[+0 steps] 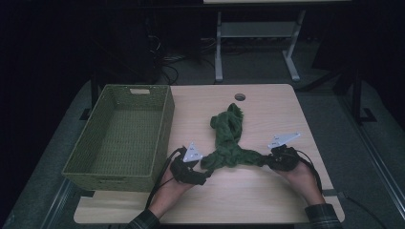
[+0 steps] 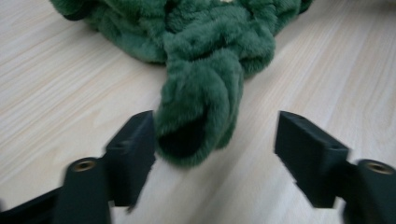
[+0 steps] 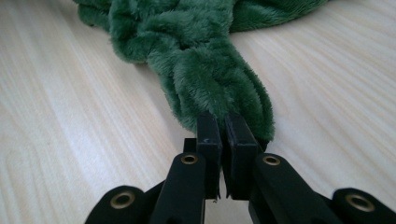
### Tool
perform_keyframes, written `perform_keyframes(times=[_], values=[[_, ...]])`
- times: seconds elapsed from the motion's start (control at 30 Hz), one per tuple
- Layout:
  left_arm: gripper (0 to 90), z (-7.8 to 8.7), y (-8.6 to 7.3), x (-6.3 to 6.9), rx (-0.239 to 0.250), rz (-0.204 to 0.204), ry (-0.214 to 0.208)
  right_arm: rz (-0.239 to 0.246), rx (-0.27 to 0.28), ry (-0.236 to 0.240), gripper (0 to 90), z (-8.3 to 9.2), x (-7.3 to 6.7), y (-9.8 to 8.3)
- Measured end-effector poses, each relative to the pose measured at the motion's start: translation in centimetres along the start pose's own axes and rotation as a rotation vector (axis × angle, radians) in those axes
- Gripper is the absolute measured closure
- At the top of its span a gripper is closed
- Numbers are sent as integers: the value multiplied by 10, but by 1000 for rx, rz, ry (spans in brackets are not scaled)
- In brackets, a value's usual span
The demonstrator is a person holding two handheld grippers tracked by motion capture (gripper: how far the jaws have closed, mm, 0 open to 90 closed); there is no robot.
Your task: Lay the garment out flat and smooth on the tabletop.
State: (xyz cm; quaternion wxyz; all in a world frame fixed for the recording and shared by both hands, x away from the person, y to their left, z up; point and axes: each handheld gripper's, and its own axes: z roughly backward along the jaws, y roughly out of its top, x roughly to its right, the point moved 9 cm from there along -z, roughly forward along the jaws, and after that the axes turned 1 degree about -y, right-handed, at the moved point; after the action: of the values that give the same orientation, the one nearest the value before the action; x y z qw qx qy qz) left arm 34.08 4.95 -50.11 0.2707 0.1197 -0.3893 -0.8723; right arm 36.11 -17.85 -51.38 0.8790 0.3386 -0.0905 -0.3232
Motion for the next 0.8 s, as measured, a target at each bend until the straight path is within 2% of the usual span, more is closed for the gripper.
perform_keyframes(times=[0.13, 0.23, 0.27, 0.33, 0.6, 0.7, 0.8], values=[[445, -10, 5, -6, -8, 5, -11, 0, -5, -1, 861, 4, -1, -5], [629, -18, 2, -7, -36, 16, -56, -8, 10, -6, 862, 12, 0, -9], [735, -18, 2, -6, -37, 20, -76, -18, 13, -4, 862, 14, -1, -11], [816, -17, 3, -4, -49, 16, -84, -19, 13, -6, 863, 18, -2, -16], [840, 7, 2, 8, -32, 39, -138, -22, 30, -16, 866, 42, -14, -35], [839, 8, -9, 14, -70, 38, -156, -24, 16, -3, 866, 43, -22, -44], [838, 6, -18, 17, -91, 64, -182, -29, -10, 13, 866, 40, -29, -54]])
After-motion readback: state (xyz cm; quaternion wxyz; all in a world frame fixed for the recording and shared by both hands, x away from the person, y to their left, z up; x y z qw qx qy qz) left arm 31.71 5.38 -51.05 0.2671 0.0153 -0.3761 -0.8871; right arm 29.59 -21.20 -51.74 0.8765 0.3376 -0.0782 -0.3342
